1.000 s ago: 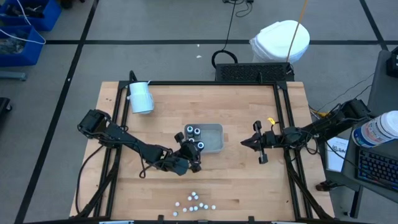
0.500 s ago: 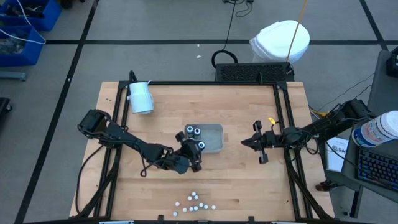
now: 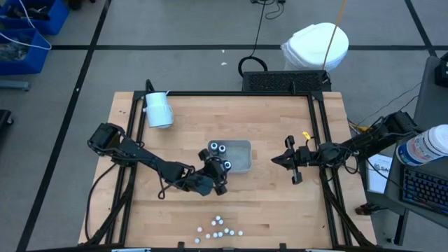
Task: Pick & Place food coloring
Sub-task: Put the large blue food coloring bottle into the gray bin
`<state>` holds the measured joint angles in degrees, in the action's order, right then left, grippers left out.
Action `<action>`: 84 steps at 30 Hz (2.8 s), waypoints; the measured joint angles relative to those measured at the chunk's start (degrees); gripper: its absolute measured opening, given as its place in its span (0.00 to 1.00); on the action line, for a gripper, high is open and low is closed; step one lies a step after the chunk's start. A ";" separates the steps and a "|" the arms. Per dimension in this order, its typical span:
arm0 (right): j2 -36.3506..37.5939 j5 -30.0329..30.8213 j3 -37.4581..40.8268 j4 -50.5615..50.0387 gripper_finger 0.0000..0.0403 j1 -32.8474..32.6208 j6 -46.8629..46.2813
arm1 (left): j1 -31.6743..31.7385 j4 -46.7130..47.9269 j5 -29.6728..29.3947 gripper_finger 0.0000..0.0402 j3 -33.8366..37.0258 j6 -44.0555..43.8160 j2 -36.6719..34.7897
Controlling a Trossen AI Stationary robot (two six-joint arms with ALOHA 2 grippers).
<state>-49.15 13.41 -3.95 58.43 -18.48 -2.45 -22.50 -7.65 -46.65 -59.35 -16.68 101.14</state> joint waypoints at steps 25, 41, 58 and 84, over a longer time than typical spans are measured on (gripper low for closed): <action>-0.01 0.04 0.00 -0.11 0.00 0.00 0.54 | -0.88 -4.80 -6.42 0.32 0.02 -2.11 7.27; -0.01 0.04 -0.01 -0.04 0.00 0.00 0.54 | -0.83 -4.61 -8.94 0.32 0.02 -6.40 7.78; -0.02 -0.06 0.00 -0.04 0.00 0.00 1.76 | -1.68 -4.47 -10.53 0.32 0.02 -9.37 7.78; -0.02 -0.03 0.00 -0.02 0.00 0.00 1.56 | -1.46 -4.20 -11.47 0.32 0.02 -9.13 7.76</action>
<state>-49.16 13.38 -3.95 58.41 -18.48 -0.89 -23.97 -11.85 -58.13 -59.33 -25.80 108.90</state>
